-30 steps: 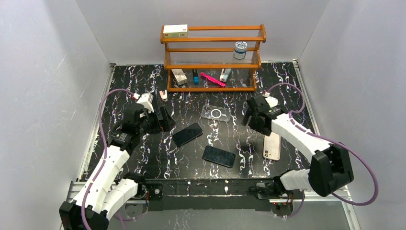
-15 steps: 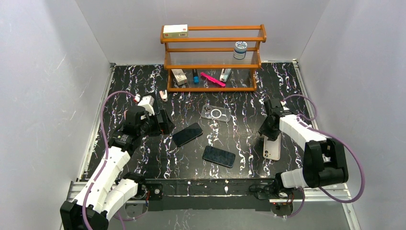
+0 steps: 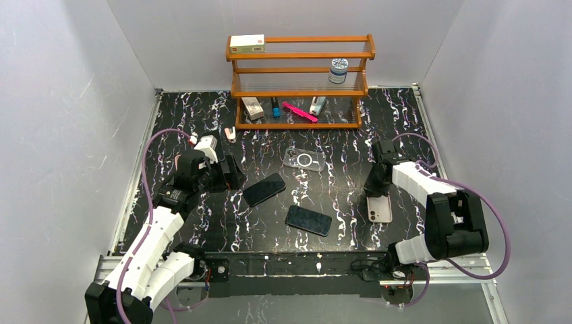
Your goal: Put the phone into the phone case
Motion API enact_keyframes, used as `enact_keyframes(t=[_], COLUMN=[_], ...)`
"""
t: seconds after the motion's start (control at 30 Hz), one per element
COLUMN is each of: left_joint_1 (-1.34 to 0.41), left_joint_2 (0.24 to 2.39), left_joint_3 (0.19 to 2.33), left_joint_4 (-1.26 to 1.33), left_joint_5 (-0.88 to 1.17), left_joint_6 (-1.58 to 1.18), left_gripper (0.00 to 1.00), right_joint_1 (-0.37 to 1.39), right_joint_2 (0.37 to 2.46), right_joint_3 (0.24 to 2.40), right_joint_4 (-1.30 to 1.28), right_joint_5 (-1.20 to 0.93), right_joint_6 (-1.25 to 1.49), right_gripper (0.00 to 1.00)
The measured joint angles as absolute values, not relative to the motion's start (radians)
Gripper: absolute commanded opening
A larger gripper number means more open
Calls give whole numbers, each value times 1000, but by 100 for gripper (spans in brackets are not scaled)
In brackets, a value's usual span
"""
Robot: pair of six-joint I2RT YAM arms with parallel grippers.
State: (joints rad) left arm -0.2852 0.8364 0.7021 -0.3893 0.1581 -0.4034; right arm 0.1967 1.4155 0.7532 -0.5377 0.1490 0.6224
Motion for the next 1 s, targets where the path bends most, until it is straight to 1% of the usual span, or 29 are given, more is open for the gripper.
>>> enact_keyframes(t=[0.03,0.2,0.3,0.43,0.6,0.67,1.0], left_joint_1=[-285,-285,-285,-285,-285,-285,-285], left_joint_2=[836,836,836,836,835,833,825], left_joint_3=[702,702,702,702,702,702,702], left_joint_4=[-389,-389,-389,-389,-390,-390,-398], left_joint_5=[156,151,147,143,128,121,98], left_joint_6=[-403,-403,-403,-403,-402,-401,-400], left_gripper=[98,98,98,98,98,98,98], right_joint_1=[198,247,308,443,630,680,806], right_joint_2=[1410,1378,1372,1378,1442,1470,1552], right_joint_3=[750,741,742,749,814,840,894], right_joint_4=[-532,-488,-458,-413,-376,-356,-301], right_joint_5=[136,43,-8,-49,-45,-41,35], right_joint_6=[617,597,591,564,515,496,348], right_gripper=[1,1,1,1,1,1,1])
